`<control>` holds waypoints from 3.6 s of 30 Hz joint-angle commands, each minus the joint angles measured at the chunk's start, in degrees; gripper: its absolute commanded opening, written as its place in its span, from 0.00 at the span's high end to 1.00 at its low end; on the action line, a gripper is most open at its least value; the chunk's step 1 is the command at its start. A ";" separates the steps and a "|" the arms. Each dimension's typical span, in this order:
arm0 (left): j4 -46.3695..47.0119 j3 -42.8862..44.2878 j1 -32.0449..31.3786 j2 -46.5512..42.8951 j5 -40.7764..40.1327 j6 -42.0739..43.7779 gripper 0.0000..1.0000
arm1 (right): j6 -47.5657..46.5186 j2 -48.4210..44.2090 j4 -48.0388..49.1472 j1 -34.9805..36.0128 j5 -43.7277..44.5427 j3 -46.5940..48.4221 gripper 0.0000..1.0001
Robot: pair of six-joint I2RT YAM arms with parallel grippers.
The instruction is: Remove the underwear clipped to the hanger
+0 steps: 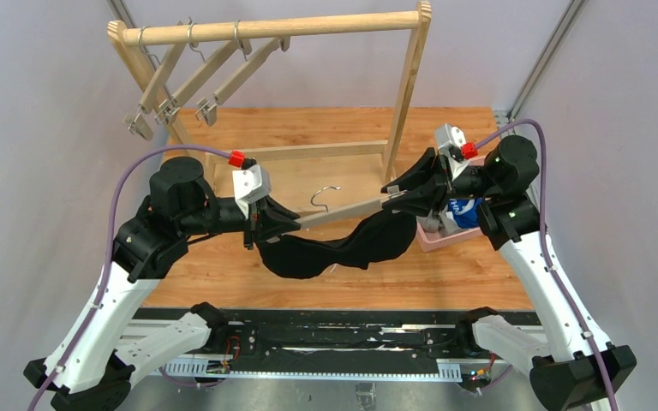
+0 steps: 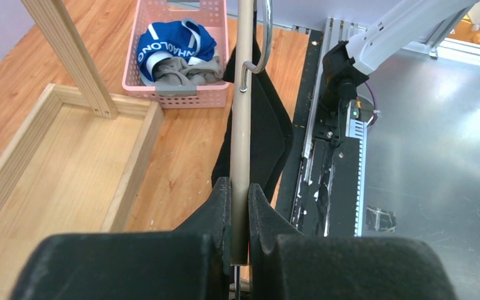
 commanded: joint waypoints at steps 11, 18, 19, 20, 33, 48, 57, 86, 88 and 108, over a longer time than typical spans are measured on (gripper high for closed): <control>4.48 -1.03 -0.29 0.01 -2.51 -0.66 1.00 | -1.09 -0.71 -1.36 0.87 4.86 0.32 0.53; 4.07 1.12 -0.25 -0.05 -2.04 -0.80 1.00 | -2.83 -4.43 -3.00 0.87 13.84 -1.10 0.26; 4.08 1.21 -0.29 -0.20 -2.06 -0.80 1.00 | -2.89 -5.36 -3.04 0.83 15.85 -1.68 0.25; 4.13 1.33 -0.30 -0.37 -2.30 -0.94 1.00 | -2.91 -6.34 -3.11 0.79 17.73 -2.53 0.25; 21.08 -5.65 -0.23 -4.43 -4.09 -10.53 1.00 | 14.40 -16.95 15.23 0.87 39.43 -20.46 0.38; 46.95 -16.87 -0.27 -1.67 -3.14 -27.08 1.00 | 42.93 -4.36 66.23 1.03 37.00 -27.02 0.15; 59.58 -19.80 -0.30 1.06 -3.18 -36.09 1.00 | 47.38 2.53 78.09 2.99 38.25 -25.25 0.18; 65.19 -22.66 -0.30 0.37 -3.80 -38.15 1.00 | 42.95 15.06 76.41 12.27 39.06 -9.50 0.50; 66.30 -22.59 -0.30 0.95 -3.67 -39.02 1.00 | 42.36 15.14 75.69 12.71 38.81 -9.52 0.55; 68.59 -27.24 -0.30 -1.73 -6.44 -39.17 0.63 | 37.31 13.55 71.80 14.13 39.53 -10.00 0.99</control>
